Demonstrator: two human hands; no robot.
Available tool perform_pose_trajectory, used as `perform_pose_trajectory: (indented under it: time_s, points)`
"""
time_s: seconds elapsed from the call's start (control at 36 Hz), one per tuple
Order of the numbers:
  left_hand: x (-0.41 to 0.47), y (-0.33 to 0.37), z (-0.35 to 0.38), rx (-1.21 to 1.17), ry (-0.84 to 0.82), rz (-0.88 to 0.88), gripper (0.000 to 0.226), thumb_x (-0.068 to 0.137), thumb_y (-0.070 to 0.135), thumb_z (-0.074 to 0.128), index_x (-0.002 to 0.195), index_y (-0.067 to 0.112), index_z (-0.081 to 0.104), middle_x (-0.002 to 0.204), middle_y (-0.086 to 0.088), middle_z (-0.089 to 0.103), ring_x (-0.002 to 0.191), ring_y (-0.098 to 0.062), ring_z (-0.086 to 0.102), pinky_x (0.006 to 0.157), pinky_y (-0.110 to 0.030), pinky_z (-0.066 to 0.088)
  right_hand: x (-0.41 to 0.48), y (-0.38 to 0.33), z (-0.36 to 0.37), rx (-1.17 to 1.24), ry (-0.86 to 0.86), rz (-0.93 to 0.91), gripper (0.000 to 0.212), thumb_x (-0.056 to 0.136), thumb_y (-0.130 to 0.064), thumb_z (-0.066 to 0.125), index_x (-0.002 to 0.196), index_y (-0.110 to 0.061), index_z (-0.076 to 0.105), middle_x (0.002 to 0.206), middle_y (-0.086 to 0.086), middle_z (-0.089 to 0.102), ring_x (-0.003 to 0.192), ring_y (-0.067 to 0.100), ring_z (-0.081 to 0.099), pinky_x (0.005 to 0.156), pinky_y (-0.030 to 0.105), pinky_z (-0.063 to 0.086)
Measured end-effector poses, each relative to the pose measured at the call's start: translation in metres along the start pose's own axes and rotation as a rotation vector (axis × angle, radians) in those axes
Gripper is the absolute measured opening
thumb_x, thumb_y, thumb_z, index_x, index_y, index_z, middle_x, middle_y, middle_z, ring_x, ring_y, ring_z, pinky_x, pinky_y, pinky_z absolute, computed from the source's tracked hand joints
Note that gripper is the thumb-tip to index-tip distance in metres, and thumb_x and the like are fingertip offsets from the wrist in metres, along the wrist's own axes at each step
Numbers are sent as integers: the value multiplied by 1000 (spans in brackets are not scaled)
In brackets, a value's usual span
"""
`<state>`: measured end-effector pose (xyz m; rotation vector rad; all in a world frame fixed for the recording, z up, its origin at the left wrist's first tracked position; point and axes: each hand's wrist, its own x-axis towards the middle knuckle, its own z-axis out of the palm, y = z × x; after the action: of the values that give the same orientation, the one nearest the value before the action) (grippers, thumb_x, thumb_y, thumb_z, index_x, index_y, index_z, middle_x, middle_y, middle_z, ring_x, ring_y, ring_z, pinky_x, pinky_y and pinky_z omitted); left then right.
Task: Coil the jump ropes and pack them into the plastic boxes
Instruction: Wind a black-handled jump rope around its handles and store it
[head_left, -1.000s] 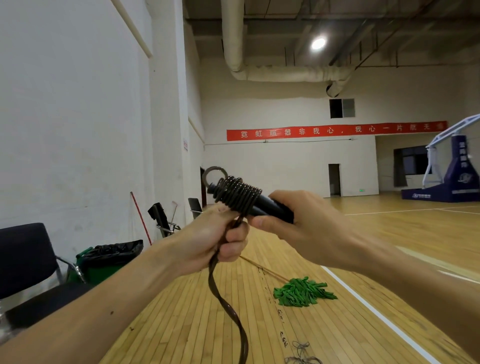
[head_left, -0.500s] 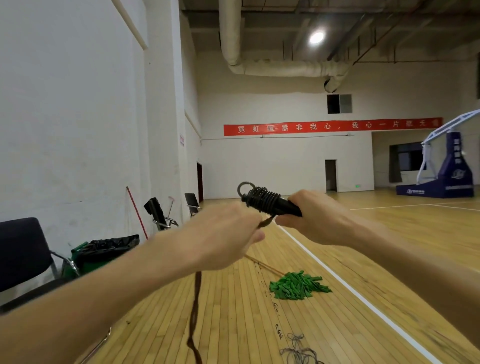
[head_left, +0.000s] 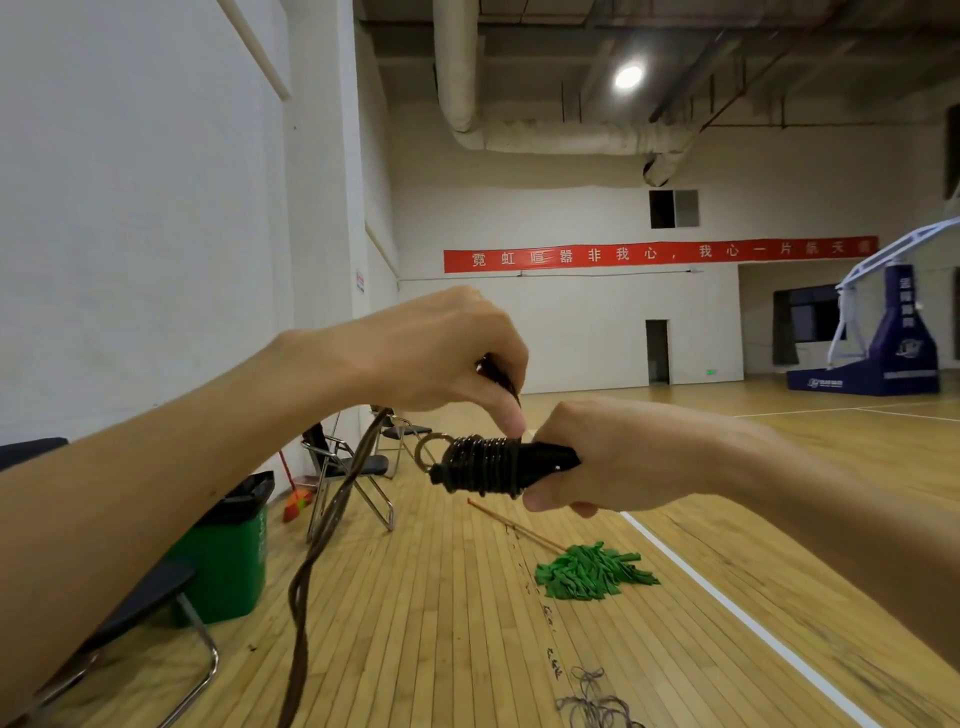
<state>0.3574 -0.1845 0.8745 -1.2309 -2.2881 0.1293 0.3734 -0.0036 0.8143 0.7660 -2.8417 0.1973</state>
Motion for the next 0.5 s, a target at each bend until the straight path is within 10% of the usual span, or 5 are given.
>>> perform_pose_trajectory:
  time_s: [0.22, 0.5]
  points:
    - [-6, -8, 9, -384, -21, -59, 40, 71, 47, 78, 74, 7, 73, 62, -8, 64, 58, -21, 58, 55, -29, 42, -15, -5, 3, 65, -44, -143, 28, 98, -42, 61, 101, -14, 66, 74, -2, 63, 57, 4, 53, 53, 17, 43]
    - [-18, -27, 41, -961, -92, -66, 34, 81, 62, 61, 69, 33, 74, 56, 6, 63, 48, -1, 55, 44, -13, 39, -29, -9, 0, 352, 21, -312, 9, 99, -32, 60, 92, -33, 56, 71, -20, 63, 61, 2, 62, 61, 23, 55]
